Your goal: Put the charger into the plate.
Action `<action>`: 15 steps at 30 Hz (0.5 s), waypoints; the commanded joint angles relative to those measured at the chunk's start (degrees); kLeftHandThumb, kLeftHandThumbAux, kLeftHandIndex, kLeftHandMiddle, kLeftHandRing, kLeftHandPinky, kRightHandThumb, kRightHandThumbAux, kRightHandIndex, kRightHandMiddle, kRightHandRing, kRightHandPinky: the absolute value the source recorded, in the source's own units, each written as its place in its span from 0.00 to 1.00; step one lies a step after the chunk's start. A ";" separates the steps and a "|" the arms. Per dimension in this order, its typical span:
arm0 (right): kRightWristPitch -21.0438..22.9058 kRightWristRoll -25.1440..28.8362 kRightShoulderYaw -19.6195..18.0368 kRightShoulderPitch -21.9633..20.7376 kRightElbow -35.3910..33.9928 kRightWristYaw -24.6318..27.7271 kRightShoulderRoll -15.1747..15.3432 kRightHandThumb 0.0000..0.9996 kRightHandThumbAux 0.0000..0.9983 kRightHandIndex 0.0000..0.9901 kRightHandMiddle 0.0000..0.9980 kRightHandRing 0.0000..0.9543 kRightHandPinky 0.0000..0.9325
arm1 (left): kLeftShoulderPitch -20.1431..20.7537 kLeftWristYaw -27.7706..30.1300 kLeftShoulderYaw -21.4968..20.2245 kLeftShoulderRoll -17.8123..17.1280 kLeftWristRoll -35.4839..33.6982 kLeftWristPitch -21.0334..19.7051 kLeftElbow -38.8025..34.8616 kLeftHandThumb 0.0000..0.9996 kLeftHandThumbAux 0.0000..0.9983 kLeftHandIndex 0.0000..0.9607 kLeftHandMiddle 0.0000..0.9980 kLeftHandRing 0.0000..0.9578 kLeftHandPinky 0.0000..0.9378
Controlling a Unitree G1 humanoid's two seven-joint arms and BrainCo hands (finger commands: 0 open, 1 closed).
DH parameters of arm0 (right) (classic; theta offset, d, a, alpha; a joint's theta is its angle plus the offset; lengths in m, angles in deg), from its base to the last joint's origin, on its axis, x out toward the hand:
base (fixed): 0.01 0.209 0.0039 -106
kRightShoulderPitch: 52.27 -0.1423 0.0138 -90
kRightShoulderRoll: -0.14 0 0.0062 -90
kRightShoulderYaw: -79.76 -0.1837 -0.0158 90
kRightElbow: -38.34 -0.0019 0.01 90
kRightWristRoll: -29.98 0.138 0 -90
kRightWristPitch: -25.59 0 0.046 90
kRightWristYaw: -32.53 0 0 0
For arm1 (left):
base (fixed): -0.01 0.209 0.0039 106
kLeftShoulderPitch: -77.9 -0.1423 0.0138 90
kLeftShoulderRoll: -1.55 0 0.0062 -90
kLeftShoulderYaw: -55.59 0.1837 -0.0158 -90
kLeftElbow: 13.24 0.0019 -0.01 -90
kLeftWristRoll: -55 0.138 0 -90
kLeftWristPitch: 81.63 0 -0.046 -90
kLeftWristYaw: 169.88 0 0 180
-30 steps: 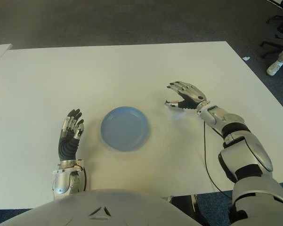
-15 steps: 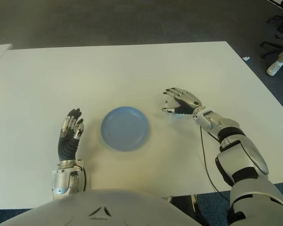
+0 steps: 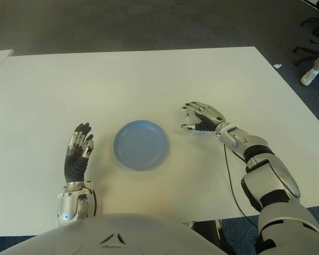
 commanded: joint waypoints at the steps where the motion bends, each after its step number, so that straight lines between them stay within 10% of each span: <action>1: 0.09 0.25 0.03 1.40 0.03 1.13 -1.19 0.27 0.19 0.00 0.00 0.00 0.00 | -0.56 0.49 0.36 -0.18 -0.04 -0.74 -0.49 0.24 0.61 0.11 0.11 0.10 0.11; 15: 0.39 -0.73 0.64 2.34 0.33 0.30 -1.57 0.27 0.20 0.00 0.00 0.00 0.00 | -1.82 0.62 0.94 -0.04 -0.02 -0.96 -1.74 0.25 0.61 0.10 0.11 0.10 0.12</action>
